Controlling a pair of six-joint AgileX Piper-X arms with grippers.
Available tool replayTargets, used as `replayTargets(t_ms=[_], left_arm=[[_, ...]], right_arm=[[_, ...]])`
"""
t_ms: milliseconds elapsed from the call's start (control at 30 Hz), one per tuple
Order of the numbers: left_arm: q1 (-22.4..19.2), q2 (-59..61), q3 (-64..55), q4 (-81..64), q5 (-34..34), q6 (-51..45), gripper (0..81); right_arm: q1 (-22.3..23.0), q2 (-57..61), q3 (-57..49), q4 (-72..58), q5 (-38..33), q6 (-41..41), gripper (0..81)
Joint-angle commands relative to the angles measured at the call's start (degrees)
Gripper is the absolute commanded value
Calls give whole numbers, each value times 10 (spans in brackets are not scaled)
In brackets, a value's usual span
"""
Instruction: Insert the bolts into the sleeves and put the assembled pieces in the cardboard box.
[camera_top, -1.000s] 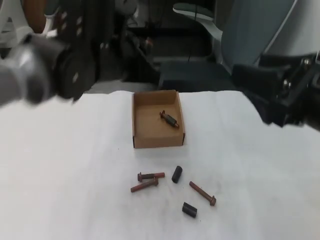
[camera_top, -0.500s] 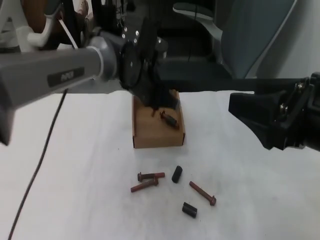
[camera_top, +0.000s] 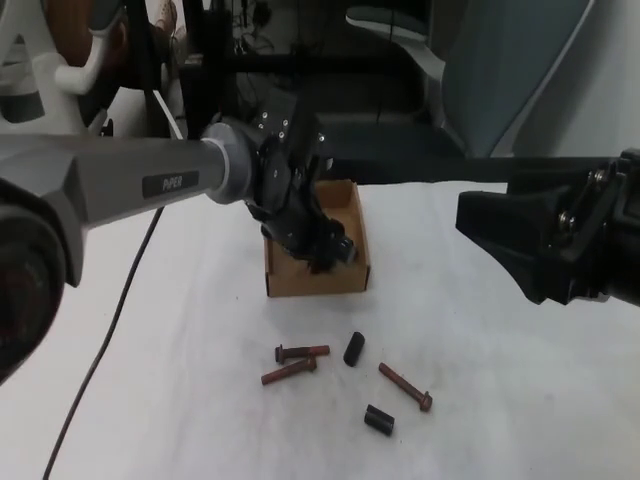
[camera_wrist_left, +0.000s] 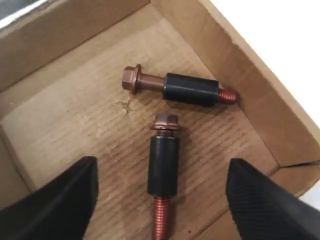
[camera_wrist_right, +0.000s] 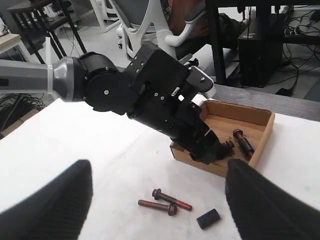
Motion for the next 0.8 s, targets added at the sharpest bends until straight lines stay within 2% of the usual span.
replayTargets(t_ms=[0, 233, 367, 467, 533, 600, 667, 767], left_arm=[[-3, -15, -13, 3, -9, -4, 669], [-9, -103, -14, 33, -6, -2, 640], [-8, -158, -14, 65, -2, 38, 640], [-13, -183, -14, 84, 85, 130, 629], [-25, -189, -14, 100, 103, 231, 577], [-42, -189, -14, 119, 94, 296, 524], [-61, -186, -14, 141, 83, 354, 507], [-93, -171, -14, 141, 6, 438, 507]], right_arm=[[-3, 0, -3, -2, -2, -2, 700], [-3, 14, -2, 1, -2, -6, 700], [-3, 20, 0, 1, -2, -6, 700], [-3, 21, 0, 1, -2, -6, 700], [-3, 20, 0, 1, -2, -2, 700], [-3, 20, 0, 1, -19, 1, 700], [-3, 20, 0, 1, -40, 26, 700], [-3, 20, 0, 1, -83, 55, 700]])
